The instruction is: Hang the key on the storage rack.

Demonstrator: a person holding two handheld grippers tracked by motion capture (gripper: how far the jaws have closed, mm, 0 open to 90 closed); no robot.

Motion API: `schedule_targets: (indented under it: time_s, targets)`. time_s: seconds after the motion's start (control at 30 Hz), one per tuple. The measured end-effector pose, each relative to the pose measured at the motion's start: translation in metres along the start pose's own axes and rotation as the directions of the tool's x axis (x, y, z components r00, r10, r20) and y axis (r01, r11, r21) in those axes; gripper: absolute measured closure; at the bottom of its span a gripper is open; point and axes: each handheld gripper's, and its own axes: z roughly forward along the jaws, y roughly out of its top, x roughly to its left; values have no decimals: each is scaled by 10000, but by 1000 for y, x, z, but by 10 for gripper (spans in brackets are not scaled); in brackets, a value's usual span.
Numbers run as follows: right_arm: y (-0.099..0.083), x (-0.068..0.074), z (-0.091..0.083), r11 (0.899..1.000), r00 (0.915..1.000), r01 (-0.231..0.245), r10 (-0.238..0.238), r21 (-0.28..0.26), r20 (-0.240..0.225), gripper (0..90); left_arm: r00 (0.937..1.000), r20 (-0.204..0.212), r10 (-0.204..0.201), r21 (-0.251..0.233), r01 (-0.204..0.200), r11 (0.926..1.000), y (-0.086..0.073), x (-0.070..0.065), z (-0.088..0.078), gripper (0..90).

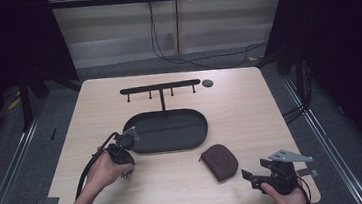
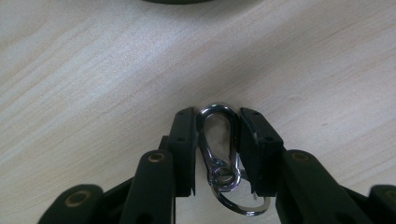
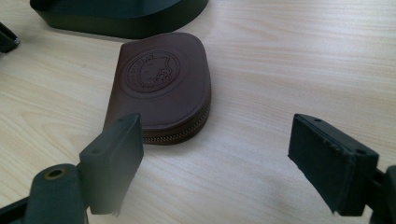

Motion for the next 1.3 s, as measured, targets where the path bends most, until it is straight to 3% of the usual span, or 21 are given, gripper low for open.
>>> schedule_targets:
  time_s: [0.07,0.17,0.23,0.37,0.53,0.9,1.3]
  targets:
    - [0,0,0,10000,10000,-14,14,-4,10,179,9999,54,155,51,-155,9999,1,1,0,676]
    - [0,0,0,10000,10000,19,-19,42,65,190,9995,307,49,157,-54,9999,2,3,0,677]
    - [0,0,1,10000,10000,60,-61,34,59,190,9988,418,245,196,-254,9995,2,5,-1,677]
    - [0,0,1,10000,10000,18,-18,53,70,189,9978,659,89,109,-97,9999,0,7,-1,677]
    - [0,0,1,10000,10000,33,-33,41,72,190,9963,810,293,10,-295,9996,-1,8,-5,679]
    - [1,1,1,9999,9999,110,-110,3,86,191,9960,768,466,-259,-447,9987,0,9,-23,680]
    - [1,1,0,9999,9999,119,-119,-1,87,191,9962,778,380,-510,-341,9981,-3,14,-41,680]
